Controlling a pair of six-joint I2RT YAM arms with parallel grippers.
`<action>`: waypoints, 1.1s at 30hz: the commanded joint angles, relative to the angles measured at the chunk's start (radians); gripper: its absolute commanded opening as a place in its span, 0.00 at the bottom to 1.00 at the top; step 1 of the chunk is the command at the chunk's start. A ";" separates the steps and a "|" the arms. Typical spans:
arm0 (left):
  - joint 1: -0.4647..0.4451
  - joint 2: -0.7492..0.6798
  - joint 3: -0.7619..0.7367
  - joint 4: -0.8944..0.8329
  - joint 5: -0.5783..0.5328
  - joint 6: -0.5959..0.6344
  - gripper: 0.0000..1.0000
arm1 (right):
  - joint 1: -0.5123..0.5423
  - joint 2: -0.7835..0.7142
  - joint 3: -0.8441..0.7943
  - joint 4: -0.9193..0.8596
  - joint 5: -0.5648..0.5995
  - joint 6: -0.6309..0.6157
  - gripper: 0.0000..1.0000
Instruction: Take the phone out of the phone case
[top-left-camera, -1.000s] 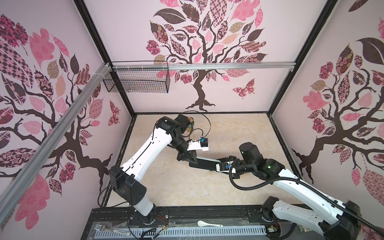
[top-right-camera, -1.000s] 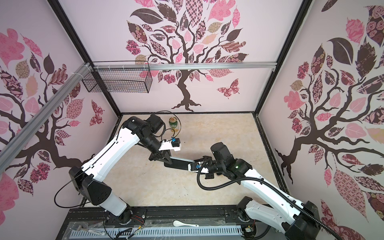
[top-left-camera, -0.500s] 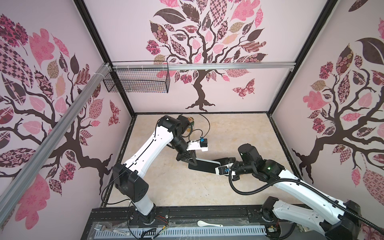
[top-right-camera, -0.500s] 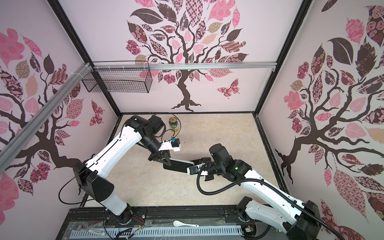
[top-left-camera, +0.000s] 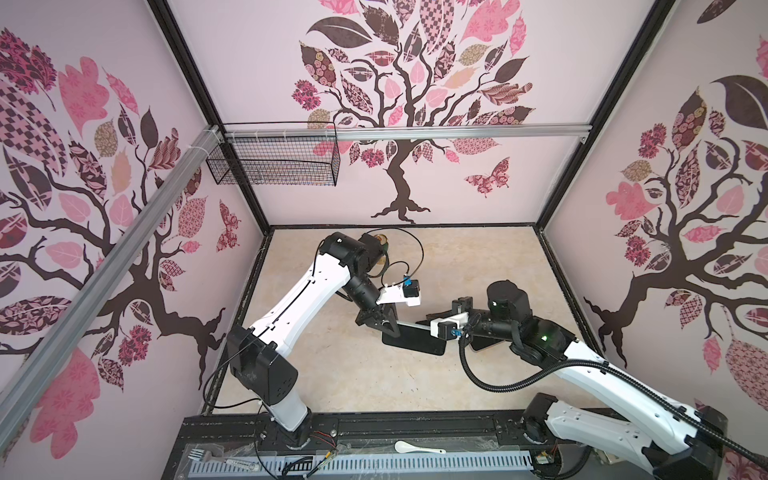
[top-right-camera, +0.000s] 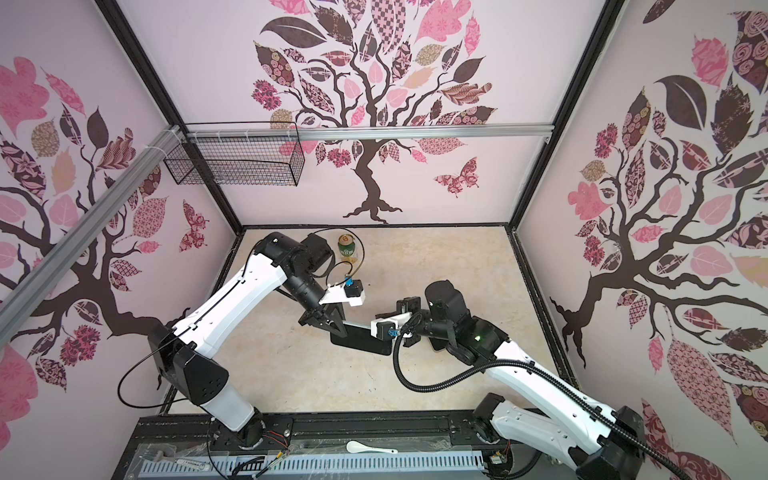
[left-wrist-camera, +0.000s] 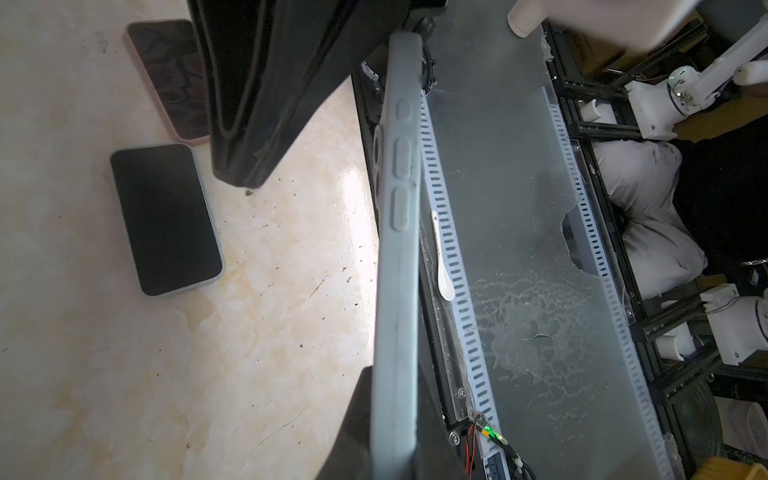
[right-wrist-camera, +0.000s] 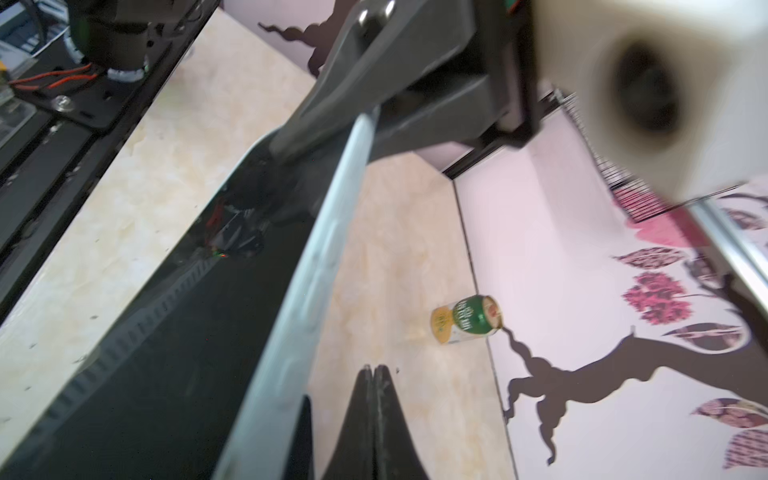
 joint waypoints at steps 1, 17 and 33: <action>0.011 -0.030 -0.003 0.079 0.046 -0.027 0.00 | 0.018 -0.064 0.022 0.056 -0.027 0.029 0.00; 0.061 -0.357 -0.304 0.506 -0.034 -0.163 0.00 | -0.007 -0.242 -0.144 0.026 0.160 0.239 0.34; 0.062 -0.731 -0.763 1.238 -0.011 -0.585 0.00 | -0.033 -0.287 -0.228 0.214 0.046 0.479 0.40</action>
